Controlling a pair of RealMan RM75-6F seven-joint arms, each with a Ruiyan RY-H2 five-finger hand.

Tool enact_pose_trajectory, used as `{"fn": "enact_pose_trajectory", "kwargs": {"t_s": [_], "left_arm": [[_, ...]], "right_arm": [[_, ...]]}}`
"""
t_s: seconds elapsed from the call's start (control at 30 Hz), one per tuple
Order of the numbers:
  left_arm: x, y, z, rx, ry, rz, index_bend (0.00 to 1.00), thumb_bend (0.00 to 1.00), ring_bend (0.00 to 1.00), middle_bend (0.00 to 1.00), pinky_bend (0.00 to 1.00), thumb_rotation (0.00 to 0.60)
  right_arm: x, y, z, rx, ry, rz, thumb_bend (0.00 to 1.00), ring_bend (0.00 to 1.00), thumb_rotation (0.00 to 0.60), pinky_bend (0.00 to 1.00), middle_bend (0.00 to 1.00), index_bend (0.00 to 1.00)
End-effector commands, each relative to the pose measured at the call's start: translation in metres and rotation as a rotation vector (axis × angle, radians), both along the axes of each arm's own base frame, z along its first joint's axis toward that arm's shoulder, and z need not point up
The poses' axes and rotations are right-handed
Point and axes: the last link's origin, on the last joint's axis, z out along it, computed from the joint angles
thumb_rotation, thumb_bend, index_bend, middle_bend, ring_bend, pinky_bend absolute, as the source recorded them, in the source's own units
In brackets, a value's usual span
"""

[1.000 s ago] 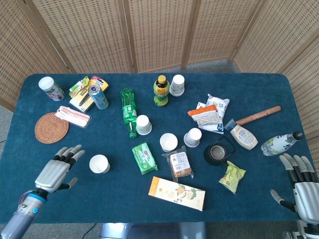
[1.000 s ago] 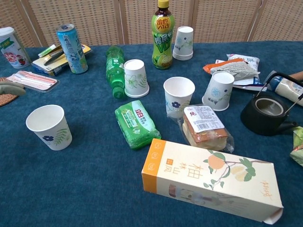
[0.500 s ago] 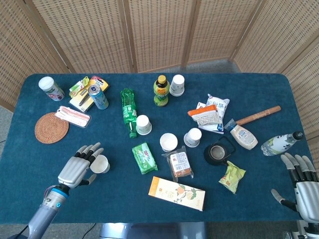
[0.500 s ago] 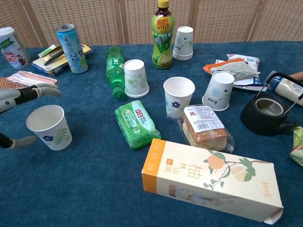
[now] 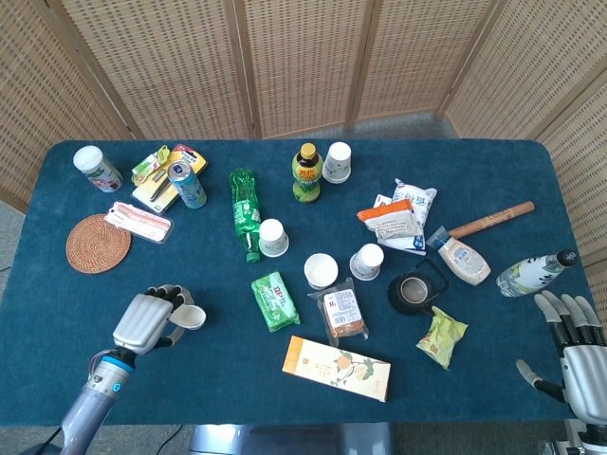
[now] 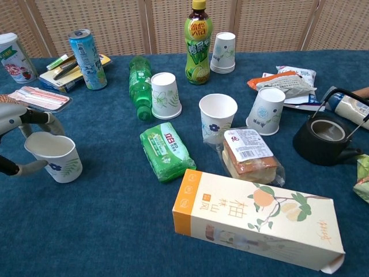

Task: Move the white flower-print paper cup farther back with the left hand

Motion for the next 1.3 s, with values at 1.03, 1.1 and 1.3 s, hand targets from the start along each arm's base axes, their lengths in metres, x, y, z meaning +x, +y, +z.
{"fn": "enact_pose_trajectory", "kwargs": {"t_s": [1.03,1.1,1.3], "left_arm": [[0.03,0.037,0.012,0.027,0.437,-0.021,0.0,0.41,0.0,0.0,0.18,0.6],[0.03,0.036,0.016,0.03,0.412,-0.017,0.0,0.41,0.0,0.0,0.18,0.6],[0.015,0.032,0.028,0.019,0.334,0.031,0.0,0.41,0.0,0.0,0.18,0.6]], "right_arm": [[0.001,0.0,-0.001,0.008,0.0,0.0,0.22,0.0,0.6,0.0,0.0,0.0],[0.001,0.0,-0.001,0.007,-0.001,0.0,0.22,0.0,0.6,0.0,0.0,0.0],[0.002,0.0,-0.002,0.012,0.0,0.002,0.22,0.0,0.6,0.0,0.0,0.0]]}}
